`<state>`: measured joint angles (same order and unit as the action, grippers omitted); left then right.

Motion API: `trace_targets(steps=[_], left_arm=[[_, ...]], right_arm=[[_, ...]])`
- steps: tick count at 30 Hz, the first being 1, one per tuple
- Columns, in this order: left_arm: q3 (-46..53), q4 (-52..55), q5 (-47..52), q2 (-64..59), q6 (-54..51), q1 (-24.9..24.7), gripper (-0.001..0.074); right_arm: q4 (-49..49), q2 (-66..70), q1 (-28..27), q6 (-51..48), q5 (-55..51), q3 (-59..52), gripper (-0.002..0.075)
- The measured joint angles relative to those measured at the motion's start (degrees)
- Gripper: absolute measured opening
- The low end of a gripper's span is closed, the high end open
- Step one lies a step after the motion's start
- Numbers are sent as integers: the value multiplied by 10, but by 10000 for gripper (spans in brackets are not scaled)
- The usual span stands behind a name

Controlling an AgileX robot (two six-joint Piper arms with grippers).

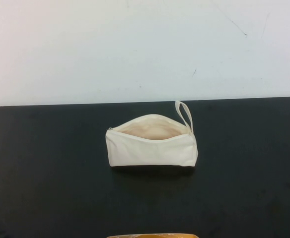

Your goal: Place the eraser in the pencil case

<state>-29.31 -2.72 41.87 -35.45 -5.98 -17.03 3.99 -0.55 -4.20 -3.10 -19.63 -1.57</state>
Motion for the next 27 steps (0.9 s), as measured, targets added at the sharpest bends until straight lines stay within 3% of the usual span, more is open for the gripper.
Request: trace_targets(steps=[7,13,22,27], left_arm=[[36,138,14,150,-18,11,-1],[58,188,-57,228,-19,49,-1],[119,160,-126,306,6,115,-1],[212,74,-265,357,35,131,-1]], right_arm=[[0,0,0,0,0,0,-1],[0,0,0,0,0,0,-1],[0,0,0,0,0,0,-1],[0,0,0,0,0,0,-1]])
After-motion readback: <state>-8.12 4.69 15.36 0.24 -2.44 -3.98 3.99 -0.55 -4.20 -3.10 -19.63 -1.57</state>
